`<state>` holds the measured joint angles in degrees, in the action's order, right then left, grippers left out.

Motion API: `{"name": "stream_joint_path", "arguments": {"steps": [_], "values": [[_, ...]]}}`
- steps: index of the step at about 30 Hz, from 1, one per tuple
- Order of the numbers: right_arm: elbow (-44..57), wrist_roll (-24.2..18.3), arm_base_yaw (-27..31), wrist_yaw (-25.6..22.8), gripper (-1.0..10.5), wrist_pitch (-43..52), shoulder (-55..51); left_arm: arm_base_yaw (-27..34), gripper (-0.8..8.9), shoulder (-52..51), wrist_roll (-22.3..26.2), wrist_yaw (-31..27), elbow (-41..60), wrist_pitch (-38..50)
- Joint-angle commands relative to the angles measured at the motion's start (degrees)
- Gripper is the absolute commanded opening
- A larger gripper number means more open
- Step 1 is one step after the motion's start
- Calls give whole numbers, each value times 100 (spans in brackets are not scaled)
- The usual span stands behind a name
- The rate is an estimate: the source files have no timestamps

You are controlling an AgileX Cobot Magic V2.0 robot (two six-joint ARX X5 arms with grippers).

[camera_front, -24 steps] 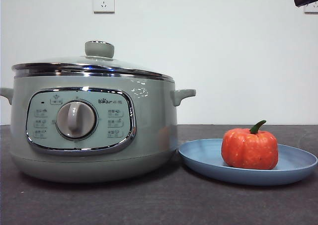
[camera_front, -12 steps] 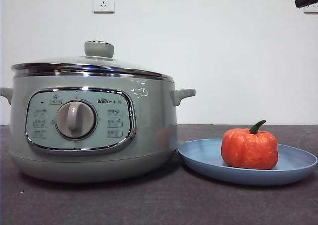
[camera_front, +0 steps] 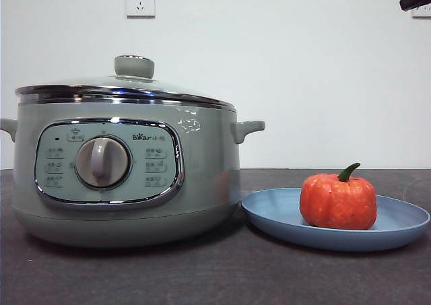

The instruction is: Take the pumpkin out from the steamer,put the pumpkin in the blue plate,close the lid

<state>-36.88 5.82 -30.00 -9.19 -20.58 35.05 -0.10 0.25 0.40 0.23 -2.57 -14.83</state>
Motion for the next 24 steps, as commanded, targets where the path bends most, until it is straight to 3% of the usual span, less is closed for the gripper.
{"name": "stream_joint_path", "arguments": {"steps": [1,4,7,10,15,19,24], "values": [[50,52,-7,-22,-17,33,-13,17,-3,-15,-39,4,81,-24],[52,-612,-7,-13,-17,-13,-57,17,-3,-15,-39,4,81,-24],[118,-964,184,-72,-17,-245,-479,17,-3,-15,-39,4,81,-24],[452,-1239,713,280,-17,-107,-999,17,-3,-15,-39,2,81,-24],[1469,-1235,1832,1237,-17,437,-1952,17,-3,-15,-42,4,81,-24],[2380,-1086,2330,1233,-17,1095,-2498,17,-3,-15,-42,4,81,-24],[3123,-977,2474,1228,-17,1480,-2787,17,-3,-15,-39,4,81,-24]]}}
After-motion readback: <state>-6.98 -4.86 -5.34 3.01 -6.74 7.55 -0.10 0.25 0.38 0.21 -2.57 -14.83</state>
